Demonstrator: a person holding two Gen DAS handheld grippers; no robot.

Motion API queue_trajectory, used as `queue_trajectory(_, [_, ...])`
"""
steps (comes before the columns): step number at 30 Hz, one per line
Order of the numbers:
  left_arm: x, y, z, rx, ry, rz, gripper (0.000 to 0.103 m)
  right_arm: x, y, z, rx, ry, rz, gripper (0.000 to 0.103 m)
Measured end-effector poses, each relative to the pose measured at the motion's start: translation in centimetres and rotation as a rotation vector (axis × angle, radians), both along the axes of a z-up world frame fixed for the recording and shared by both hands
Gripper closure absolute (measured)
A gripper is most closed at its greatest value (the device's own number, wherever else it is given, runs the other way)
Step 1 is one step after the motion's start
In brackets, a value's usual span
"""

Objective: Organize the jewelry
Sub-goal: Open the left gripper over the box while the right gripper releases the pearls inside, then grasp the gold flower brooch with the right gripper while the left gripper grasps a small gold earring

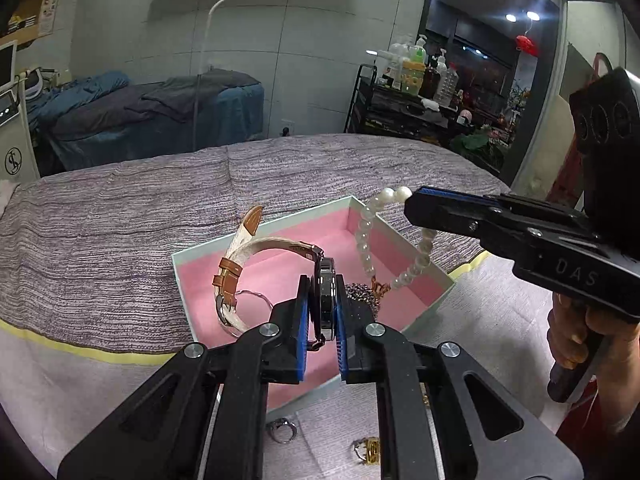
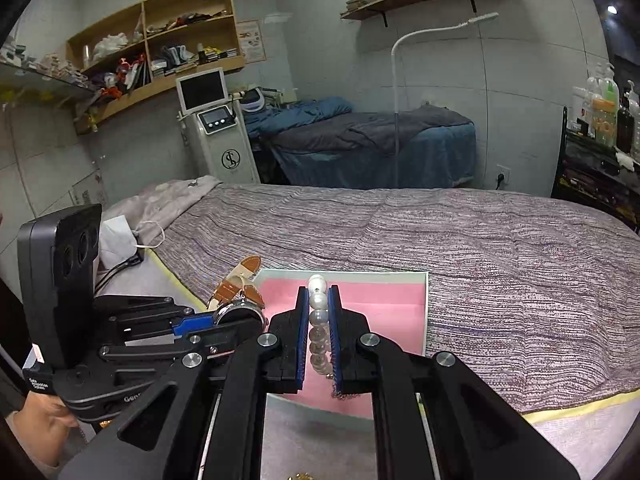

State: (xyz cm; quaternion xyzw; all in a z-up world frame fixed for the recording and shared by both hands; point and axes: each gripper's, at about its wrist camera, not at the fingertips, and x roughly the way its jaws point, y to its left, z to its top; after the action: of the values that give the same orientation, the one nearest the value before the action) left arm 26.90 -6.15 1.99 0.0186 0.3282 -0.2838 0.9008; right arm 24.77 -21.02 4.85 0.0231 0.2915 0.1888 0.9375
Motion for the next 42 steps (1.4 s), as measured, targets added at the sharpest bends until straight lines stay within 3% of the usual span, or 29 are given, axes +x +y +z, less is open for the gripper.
queue_trajectory(6, [2.1, -1.8, -1.9, 0.068, 0.056, -0.02, 0.092, 4.1, -0.7, -2.2, -0.002, 0.098, -0.039, 0.094])
queue_trajectory(11, [3.4, -2.4, -3.1, 0.066, 0.093, -0.016, 0.092, 6.2, -1.1, -4.0, -0.023, 0.168, -0.092, 0.094])
queue_trajectory(16, [3.8, -3.1, -3.9, 0.1, 0.078, -0.006, 0.092, 6.8, -0.9, -4.7, -0.077, 0.168, -0.108, 0.092])
queue_trajectory(18, [3.9, -3.3, -3.9, 0.109, 0.062, -0.007, 0.091, 6.7, -0.8, -4.8, -0.104, 0.149, -0.12, 0.083])
queue_trajectory(20, [3.9, -3.4, -3.8, 0.118, 0.051, -0.001, 0.085, 6.5, -0.9, -4.7, -0.115, 0.121, -0.129, 0.065])
queue_trajectory(24, [3.4, -3.3, -3.3, 0.123, 0.003, 0.018, 0.046, 5.8, -1.0, -4.1, -0.132, 0.075, -0.148, 0.059])
queue_trajectory(26, [3.3, -2.6, -3.0, 0.094, -0.003, 0.032, 0.043, 5.0, -1.1, -3.7, -0.155, 0.037, -0.174, 0.049])
queue_trajectory(28, [2.8, -1.8, -2.6, 0.068, -0.008, 0.061, 0.025, 4.1, -1.5, -3.3, -0.16, 0.014, -0.203, 0.042])
queue_trajectory(30, [1.8, -1.0, -1.9, 0.031, -0.033, 0.078, 0.018, 3.0, -2.2, -2.9, -0.145, 0.014, -0.215, 0.038])
queue_trajectory(34, [-1.2, 0.4, -0.9, 0.011, -0.087, 0.094, 0.008, 0.5, -3.1, -2.7, -0.146, 0.025, -0.206, 0.033])
queue_trajectory(42, [-6.8, 3.2, -2.0, 0.005, -0.082, 0.133, 0.007, -4.4, -3.3, -4.6, -0.181, 0.098, -0.135, 0.033])
